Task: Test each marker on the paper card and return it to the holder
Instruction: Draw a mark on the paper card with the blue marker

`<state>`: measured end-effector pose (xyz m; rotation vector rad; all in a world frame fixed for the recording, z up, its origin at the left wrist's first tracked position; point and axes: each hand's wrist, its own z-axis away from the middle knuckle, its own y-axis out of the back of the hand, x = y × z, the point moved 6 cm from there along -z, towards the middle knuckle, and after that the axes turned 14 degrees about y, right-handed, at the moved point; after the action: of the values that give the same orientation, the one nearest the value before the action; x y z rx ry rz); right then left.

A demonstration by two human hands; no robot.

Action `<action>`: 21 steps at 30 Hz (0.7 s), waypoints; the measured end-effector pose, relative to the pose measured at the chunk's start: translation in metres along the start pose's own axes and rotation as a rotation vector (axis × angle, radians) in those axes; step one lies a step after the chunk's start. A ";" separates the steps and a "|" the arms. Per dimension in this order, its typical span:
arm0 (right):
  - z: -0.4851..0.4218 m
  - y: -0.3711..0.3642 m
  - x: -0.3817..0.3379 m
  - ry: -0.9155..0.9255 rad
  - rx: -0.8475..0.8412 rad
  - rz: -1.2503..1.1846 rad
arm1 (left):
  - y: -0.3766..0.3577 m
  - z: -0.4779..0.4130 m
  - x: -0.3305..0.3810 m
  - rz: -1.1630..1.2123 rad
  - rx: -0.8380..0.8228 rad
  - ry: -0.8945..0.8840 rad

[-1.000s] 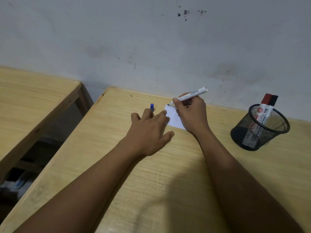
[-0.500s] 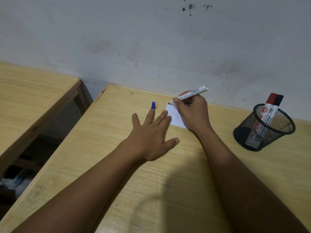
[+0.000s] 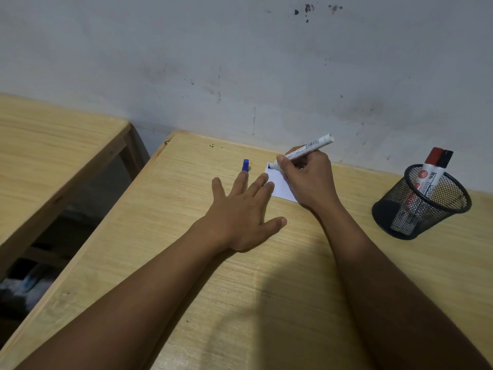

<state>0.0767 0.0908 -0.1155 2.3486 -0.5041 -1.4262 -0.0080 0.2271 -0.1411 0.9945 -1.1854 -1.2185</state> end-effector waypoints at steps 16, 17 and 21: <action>0.006 0.021 -0.010 0.017 0.246 -0.238 | 0.005 0.007 -0.001 0.040 0.178 -0.019; 0.006 0.025 -0.013 0.022 0.262 -0.239 | 0.009 0.011 0.000 0.073 0.239 -0.031; 0.005 0.035 -0.022 0.014 0.283 -0.322 | 0.032 0.022 -0.009 0.320 0.530 0.023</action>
<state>0.0582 0.0697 -0.0839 2.7649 -0.3536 -1.5600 -0.0244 0.2407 -0.1077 1.1396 -1.6223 -0.6478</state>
